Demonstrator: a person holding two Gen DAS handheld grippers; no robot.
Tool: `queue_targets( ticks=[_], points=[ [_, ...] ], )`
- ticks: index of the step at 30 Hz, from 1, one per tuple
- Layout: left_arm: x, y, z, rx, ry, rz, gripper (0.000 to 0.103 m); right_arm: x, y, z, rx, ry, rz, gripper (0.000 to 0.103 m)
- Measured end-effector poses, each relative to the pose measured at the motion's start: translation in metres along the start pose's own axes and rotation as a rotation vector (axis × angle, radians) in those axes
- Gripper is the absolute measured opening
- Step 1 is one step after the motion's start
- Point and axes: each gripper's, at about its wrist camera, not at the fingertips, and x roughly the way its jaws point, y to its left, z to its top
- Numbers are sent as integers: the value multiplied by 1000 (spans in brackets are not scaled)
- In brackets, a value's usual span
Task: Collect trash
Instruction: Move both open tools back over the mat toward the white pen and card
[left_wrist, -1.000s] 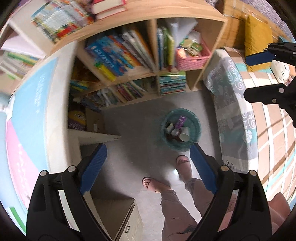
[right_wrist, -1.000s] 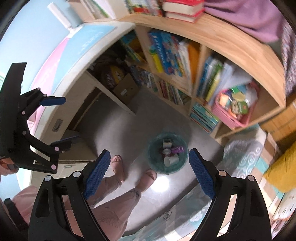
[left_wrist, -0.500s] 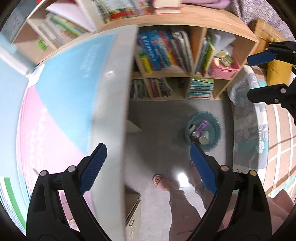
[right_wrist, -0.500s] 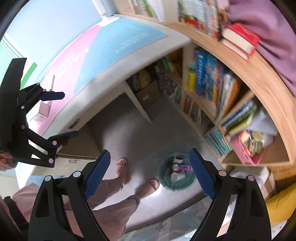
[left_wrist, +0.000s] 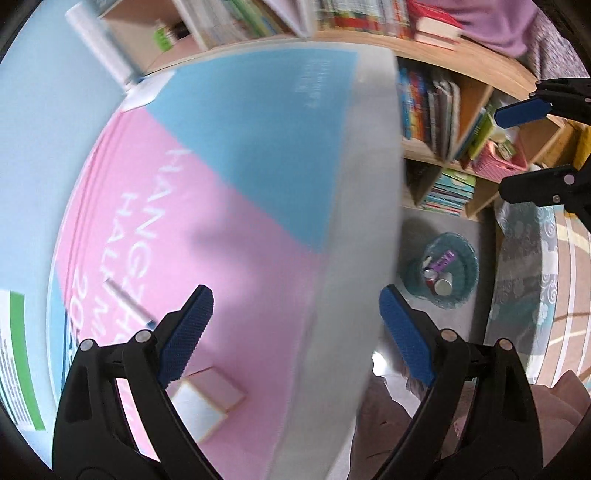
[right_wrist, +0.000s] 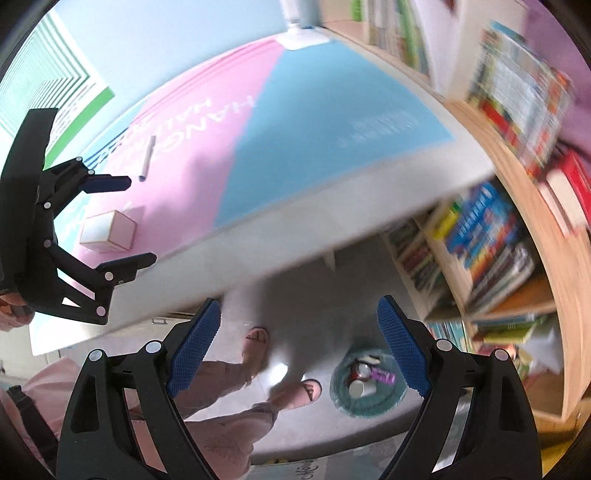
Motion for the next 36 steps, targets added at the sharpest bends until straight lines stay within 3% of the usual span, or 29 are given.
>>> queue_targets(
  ticks=[11, 18, 23, 27, 32, 36],
  points=[
    [-6, 94, -41, -163, 2, 53, 89, 37, 85, 87, -187, 13, 58, 86],
    [-9, 139, -81, -338, 42, 102, 89, 74, 147, 137, -419, 82, 131, 86],
    [-5, 166, -107, -521, 87, 139, 89, 102, 183, 174, -594, 123, 209, 86],
    [-2, 178, -122, -731, 140, 191, 89, 124, 210, 207, -762, 164, 269, 86],
    [-2, 177, -142, -1052, 186, 234, 89, 150, 233, 239, -890, 218, 346, 86],
    [-2, 162, -155, -1234, 212, 248, 89, 175, 255, 245, -1020, 281, 382, 86]
  ],
)
